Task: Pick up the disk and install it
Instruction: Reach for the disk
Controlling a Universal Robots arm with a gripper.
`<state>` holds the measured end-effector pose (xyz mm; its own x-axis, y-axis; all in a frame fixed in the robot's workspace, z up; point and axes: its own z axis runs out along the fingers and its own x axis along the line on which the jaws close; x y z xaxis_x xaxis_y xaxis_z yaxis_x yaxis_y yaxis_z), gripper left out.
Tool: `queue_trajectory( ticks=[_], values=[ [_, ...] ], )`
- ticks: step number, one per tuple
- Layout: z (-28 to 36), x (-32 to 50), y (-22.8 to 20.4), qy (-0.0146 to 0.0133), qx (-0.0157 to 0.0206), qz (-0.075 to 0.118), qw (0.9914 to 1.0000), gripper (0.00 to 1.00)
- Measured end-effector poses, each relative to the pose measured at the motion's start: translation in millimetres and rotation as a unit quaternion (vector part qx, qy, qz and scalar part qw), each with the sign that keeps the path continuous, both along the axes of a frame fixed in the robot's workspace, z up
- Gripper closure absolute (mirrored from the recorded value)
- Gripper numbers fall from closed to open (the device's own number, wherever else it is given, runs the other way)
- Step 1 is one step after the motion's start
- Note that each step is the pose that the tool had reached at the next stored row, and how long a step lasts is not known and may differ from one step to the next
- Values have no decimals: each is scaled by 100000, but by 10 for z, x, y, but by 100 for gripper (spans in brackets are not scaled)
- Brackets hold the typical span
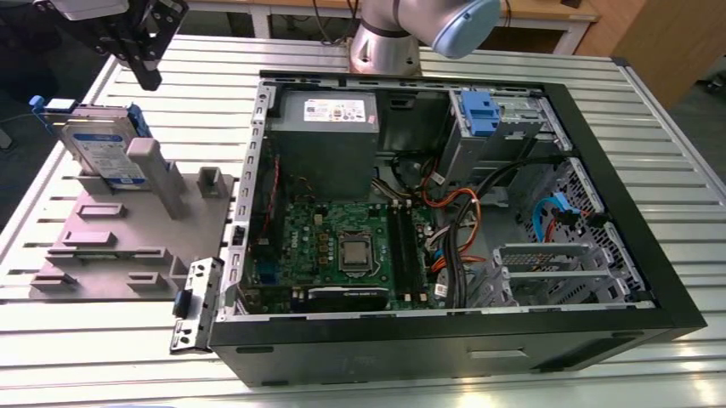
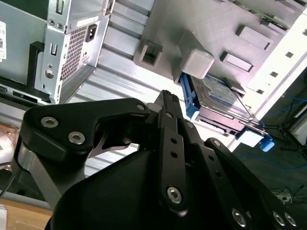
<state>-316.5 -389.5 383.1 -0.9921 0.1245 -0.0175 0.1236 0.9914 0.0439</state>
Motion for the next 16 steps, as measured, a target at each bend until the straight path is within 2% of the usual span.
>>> queue_trajectory(
  ticks=[3,4,11,16],
  values=[
    [-6,1,0,1256,2,2,99992,89],
    [-7,0,0,1464,4,0,99989,89],
    [-6,-6,0,1503,-4,-1,99989,89],
    [-15,-91,6,1500,-3,2,99989,89]
  ],
)
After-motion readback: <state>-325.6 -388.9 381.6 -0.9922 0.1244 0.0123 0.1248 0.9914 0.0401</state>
